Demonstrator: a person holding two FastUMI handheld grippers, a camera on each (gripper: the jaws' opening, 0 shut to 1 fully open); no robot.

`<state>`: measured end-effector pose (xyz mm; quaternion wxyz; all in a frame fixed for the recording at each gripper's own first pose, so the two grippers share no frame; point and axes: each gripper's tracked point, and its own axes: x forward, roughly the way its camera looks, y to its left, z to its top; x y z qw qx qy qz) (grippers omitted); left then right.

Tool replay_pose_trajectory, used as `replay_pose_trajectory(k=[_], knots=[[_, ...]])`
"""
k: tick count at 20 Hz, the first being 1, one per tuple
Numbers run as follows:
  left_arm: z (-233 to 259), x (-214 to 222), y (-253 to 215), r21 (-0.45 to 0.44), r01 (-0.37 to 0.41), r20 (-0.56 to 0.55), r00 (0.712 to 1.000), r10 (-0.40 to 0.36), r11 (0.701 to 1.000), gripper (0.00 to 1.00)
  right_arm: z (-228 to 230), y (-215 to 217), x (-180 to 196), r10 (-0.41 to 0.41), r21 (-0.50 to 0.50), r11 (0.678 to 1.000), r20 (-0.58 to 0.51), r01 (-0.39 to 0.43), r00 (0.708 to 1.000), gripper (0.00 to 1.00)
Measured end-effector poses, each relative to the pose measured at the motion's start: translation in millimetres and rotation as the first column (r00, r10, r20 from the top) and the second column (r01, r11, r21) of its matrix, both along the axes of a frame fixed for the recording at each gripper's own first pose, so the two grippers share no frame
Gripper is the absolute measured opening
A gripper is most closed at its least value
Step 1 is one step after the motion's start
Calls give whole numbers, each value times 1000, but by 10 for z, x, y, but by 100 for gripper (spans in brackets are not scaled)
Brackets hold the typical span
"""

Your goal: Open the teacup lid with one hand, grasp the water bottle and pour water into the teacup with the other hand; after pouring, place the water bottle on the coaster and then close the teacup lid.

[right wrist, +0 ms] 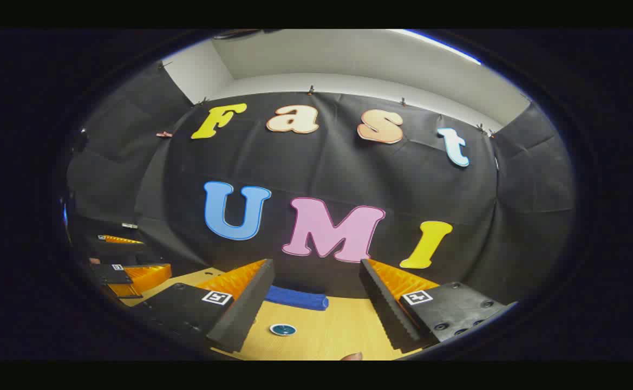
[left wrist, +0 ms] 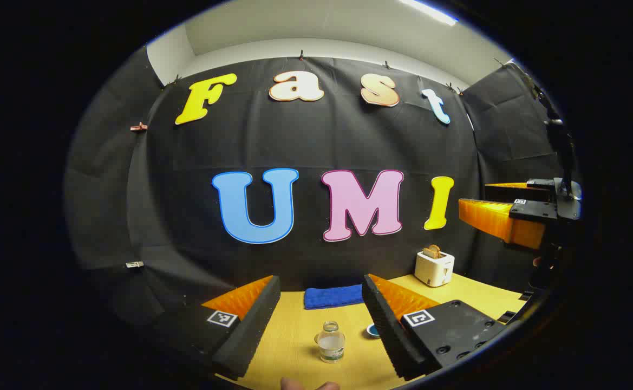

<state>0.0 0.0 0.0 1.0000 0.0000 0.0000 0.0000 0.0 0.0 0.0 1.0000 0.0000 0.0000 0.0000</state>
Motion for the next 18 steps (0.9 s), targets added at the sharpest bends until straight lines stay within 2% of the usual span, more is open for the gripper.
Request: replay_pose_trajectory(k=[14, 18], knots=[[23, 81, 35, 14, -8, 2, 1000, 8, 1000, 95, -1, 93, 105, 33, -10, 999, 10, -33, 999, 98], [-60, 155, 38, 17, -8, 0, 1000, 8, 1000, 95, -156, 155, 207, 58, -10, 998, -1, -58, 998, 98]])
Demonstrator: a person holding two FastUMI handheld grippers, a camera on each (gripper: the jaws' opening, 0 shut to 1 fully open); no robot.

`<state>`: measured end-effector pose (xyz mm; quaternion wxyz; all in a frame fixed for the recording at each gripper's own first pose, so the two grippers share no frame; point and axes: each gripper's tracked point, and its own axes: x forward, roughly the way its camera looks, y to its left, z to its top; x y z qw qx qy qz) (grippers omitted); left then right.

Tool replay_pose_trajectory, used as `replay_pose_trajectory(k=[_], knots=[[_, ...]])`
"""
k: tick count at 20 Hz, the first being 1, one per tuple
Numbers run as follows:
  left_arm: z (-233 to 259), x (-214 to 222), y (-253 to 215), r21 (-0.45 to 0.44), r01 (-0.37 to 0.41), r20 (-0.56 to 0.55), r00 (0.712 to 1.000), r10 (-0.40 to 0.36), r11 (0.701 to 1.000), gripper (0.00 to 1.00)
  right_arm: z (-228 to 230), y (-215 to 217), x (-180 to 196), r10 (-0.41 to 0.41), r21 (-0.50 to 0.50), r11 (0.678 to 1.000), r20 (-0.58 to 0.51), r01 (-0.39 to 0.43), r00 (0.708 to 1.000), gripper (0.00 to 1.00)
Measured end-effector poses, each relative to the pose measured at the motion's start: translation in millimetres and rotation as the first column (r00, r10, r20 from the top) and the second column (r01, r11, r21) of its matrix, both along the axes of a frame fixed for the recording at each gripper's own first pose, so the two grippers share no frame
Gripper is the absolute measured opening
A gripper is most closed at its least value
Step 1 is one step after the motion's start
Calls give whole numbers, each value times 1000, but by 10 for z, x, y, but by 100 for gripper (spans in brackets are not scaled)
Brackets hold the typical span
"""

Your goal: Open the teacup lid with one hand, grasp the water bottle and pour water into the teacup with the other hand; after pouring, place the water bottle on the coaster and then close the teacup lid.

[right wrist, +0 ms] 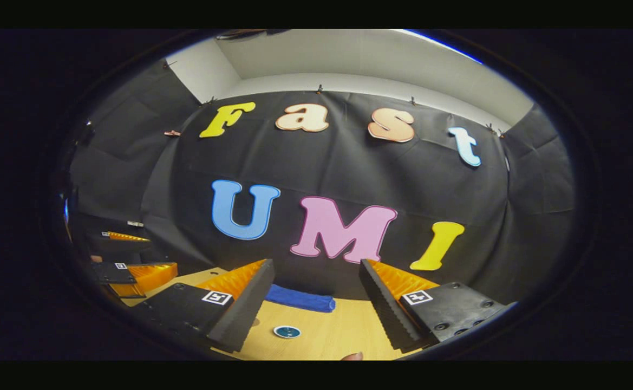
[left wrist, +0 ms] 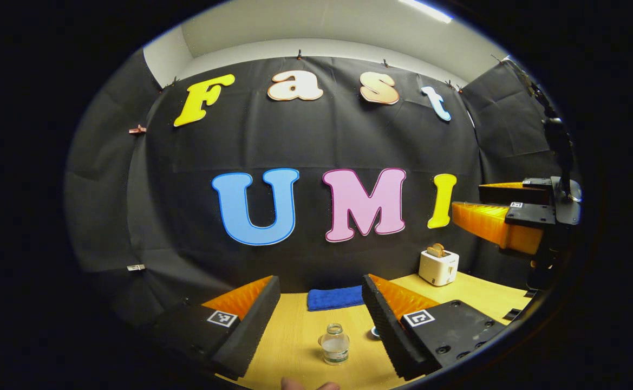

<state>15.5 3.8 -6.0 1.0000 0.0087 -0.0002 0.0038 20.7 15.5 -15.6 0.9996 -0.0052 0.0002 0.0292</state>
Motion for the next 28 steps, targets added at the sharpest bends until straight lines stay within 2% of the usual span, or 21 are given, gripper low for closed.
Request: replay_pose_trajectory(k=[4, 9, 14, 15, 19, 25, 28], knots=[[-335, 153, -54, 13, 10, -25, 1000, -10, 1000, 95, -418, 101, 159, 34, -13, 999, -32, -35, 999, 98], [-1056, 455, -199, 20, 29, -55, 998, -27, 999, 95, -1261, 262, 311, 71, -2, 997, -75, -71, 995, 96], [-1844, 680, -230, 16, 11, -80, 997, -9, 1000, 100, -2142, 358, 493, 67, 30, 997, -109, -65, 992, 98], [-2018, 697, -245, 14, 8, -88, 996, -7, 1000, 97, -2296, 375, 527, 69, 36, 997, -116, -65, 991, 96], [-2524, 791, -255, 8, 6, -117, 993, -5, 1000, 97, -2852, 419, 691, 70, 37, 997, -144, -65, 987, 98], [-2814, 905, -273, -27, 8, -139, 990, -12, 1000, 97, -3451, 544, 888, 110, 35, 994, -204, -105, 973, 98], [-2871, 928, -282, -38, 7, -143, 990, -13, 999, 97, -3728, 617, 996, 130, 54, 991, -261, -119, 957, 94]])
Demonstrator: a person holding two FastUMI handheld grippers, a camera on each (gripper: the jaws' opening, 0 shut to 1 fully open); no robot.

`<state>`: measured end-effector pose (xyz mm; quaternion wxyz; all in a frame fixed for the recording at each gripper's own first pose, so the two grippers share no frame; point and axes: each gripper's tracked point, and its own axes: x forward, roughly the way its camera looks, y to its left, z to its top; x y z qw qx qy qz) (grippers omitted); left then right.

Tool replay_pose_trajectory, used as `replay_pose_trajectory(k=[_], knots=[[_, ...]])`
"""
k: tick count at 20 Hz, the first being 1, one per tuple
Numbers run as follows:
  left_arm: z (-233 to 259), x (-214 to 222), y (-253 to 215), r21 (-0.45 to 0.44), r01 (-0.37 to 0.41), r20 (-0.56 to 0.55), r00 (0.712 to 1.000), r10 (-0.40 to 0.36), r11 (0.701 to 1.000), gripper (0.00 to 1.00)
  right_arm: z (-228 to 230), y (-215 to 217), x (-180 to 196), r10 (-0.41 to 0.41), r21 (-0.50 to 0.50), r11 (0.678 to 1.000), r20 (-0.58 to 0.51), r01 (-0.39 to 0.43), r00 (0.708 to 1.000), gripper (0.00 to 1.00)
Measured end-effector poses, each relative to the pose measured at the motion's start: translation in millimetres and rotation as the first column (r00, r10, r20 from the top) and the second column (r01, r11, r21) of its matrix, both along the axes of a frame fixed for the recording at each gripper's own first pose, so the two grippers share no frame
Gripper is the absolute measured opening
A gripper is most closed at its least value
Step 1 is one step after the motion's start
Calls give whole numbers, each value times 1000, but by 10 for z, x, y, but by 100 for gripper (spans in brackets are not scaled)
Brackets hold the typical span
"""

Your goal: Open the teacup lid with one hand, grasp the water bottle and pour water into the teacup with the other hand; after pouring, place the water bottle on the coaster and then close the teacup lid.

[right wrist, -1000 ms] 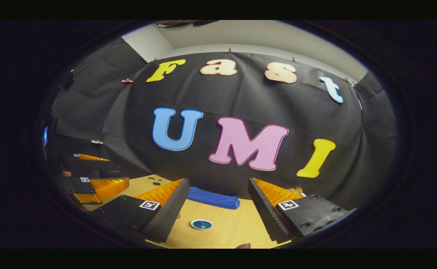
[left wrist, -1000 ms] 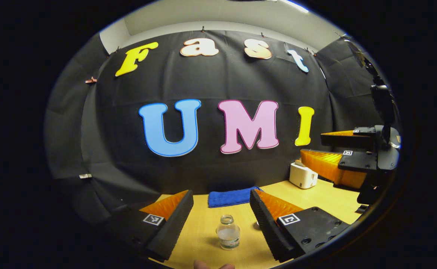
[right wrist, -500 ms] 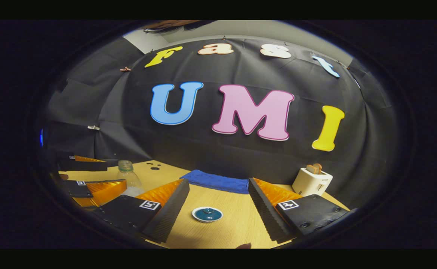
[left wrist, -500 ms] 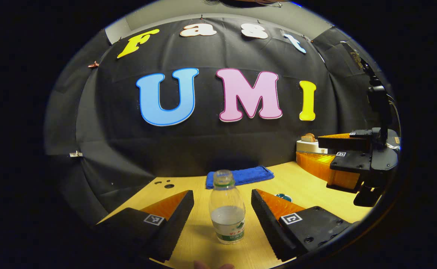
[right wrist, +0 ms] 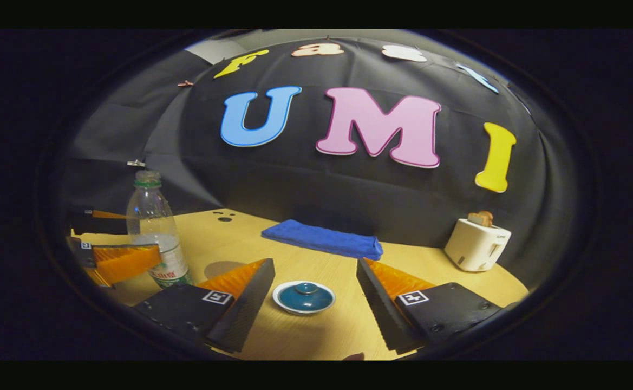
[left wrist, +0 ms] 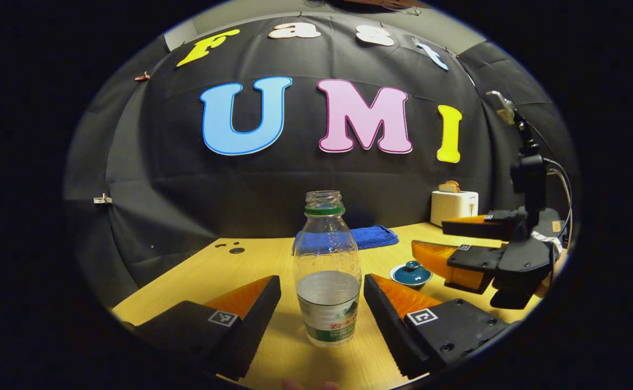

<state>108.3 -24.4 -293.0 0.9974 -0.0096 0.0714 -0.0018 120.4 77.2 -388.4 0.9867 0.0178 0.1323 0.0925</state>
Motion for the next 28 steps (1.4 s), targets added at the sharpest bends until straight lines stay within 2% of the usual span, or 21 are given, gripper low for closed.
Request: replay_pose_trajectory(k=[3, 4, 6, 9, 11, 12, 13, 15, 17, 18, 19, 20, 21, 22, 24, 25, 28], knots=[[-15, 23, -16, 1, -4, 0, 1000, 4, 1000, 97, -248, 22, 63, 2, 14, 1000, -65, -2, 998, 87], [-33, 28, -20, 2, -6, -1, 1000, 6, 1000, 97, -300, 23, 74, 3, 16, 1000, -78, -1, 997, 80], [-47, 34, -23, -5, -8, -4, 1000, 8, 1000, 97, -372, 66, 90, 11, 26, 1000, -101, -8, 995, 76], [-32, 45, -33, 1, -5, 0, 1000, 5, 1000, 97, -476, 159, 96, 37, 28, 999, -130, -33, 991, 76], [-40, 51, -36, 3, -4, 1, 1000, 4, 1000, 97, -519, 157, 114, 40, 24, 999, -139, -37, 989, 69], [-58, 53, -33, -1, -5, -1, 1000, 5, 1000, 97, -525, 159, 129, 40, 31, 999, -142, -36, 989, 56], [-53, 56, -35, -4, -5, -3, 1000, 5, 1000, 97, -513, 162, 138, 41, 36, 999, -141, -36, 989, 52], [-60, 63, -37, -11, -8, -6, 1000, 8, 1000, 97, -527, 204, 149, 57, 40, 998, -143, -51, 988, 53], [-72, 77, -42, -14, -9, -7, 1000, 8, 1000, 97, -512, 201, 168, 62, 38, 998, -138, -58, 988, 47], [-77, 79, -44, -13, -8, -8, 1000, 8, 1000, 97, -514, 210, 175, 69, 47, 997, -140, -63, 988, 29], [-73, 90, -46, -11, -10, -7, 1000, 10, 1000, 97, -515, 209, 185, 73, 58, 996, -142, -66, 987, 34], [-87, 97, -55, -10, -8, -7, 1000, 8, 1000, 97, -511, 203, 197, 74, 70, 995, -143, -64, 987, 27], [-82, 105, -60, -9, -6, -6, 1000, 6, 1000, 97, -516, 188, 202, 70, 72, 996, -143, -60, 987, 30], [-97, 114, -63, -8, -5, -7, 1000, 4, 1000, 97, -508, 173, 196, 68, 66, 996, -139, -59, 988, 23], [-127, 130, -89, -6, 0, -15, 1000, 0, 1000, 97, -450, 171, 195, 70, 62, 996, -121, -63, 990, 23], [-133, 141, -96, -6, -1, -21, 1000, 0, 1000, 97, -390, 168, 211, 71, 65, 996, -104, -65, 992, 28], [-181, 167, -94, -8, -7, -29, 1000, 7, 1000, 97, -290, 124, 235, 67, 65, 996, -81, -62, 994, 28]])
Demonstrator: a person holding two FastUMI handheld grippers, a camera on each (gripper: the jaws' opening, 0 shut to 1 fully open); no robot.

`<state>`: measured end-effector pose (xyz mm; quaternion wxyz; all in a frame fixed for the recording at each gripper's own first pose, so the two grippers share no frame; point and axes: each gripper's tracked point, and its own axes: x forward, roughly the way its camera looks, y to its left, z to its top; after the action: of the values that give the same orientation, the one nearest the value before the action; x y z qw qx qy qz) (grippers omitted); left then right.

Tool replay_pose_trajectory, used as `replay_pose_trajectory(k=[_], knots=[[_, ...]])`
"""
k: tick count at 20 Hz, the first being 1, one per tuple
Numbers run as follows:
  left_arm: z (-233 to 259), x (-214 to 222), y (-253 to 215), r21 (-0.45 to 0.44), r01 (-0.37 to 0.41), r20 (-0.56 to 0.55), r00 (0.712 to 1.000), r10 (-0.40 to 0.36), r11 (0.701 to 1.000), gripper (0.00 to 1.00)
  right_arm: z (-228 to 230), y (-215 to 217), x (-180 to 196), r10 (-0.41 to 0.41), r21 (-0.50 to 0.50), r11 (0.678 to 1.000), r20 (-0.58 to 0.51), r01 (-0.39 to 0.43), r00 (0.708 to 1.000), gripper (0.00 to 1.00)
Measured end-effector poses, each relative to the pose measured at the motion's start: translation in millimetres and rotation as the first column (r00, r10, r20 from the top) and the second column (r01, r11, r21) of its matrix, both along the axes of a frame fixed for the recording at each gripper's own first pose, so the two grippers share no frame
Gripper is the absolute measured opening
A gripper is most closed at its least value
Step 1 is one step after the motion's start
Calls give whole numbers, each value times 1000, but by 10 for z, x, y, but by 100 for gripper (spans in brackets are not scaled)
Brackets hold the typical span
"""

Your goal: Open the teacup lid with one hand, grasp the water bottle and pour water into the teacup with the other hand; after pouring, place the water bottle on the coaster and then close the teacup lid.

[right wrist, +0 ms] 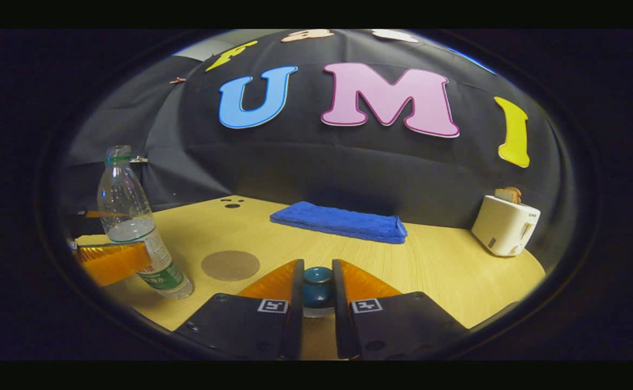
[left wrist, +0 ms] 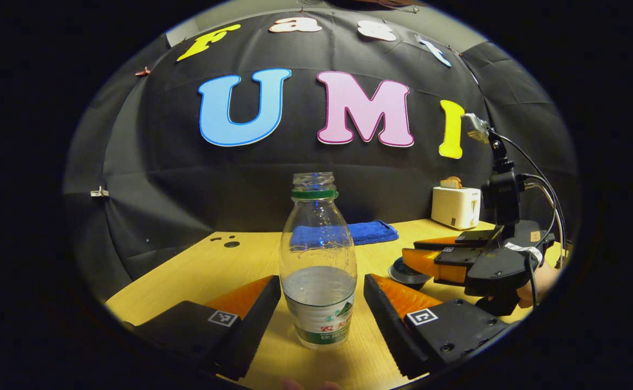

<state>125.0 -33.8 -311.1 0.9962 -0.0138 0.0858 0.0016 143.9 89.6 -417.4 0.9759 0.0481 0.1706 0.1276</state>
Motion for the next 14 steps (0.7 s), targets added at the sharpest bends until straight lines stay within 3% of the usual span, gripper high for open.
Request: replay_pose_trajectory(k=[1, 5, 6, 10, 12, 13, 14], knots=[[-21, 7, 1, -2, -2, -8, 1000, 2, 1000, 97, 44, -43, 8, -8, 5, 1000, 8, 8, 1000, 32], [-100, 45, -24, -7, -8, -24, 1000, 8, 1000, 97, 217, -296, -9, -36, 8, 999, 35, 36, 999, 23], [-131, 50, -30, -4, -9, -27, 1000, 9, 1000, 97, 244, -374, -25, -42, 3, 999, 39, 42, 998, 27], [-186, 46, -59, -3, -16, -38, 999, 16, 1000, 97, 309, -668, -118, -57, -38, 998, 56, 59, 997, 28], [-194, 43, 3, -7, -41, -38, 998, 41, 999, 91, 316, -788, -169, -70, -43, 996, 52, 72, 996, 28], [-202, 43, -5, -15, -46, -42, 998, 45, 999, 81, 324, -851, -193, -78, -40, 996, 52, 80, 996, 23], [-190, 63, -12, -13, -44, -47, 998, 43, 999, 79, 319, -914, -223, -87, -40, 995, 51, 89, 995, 32]])
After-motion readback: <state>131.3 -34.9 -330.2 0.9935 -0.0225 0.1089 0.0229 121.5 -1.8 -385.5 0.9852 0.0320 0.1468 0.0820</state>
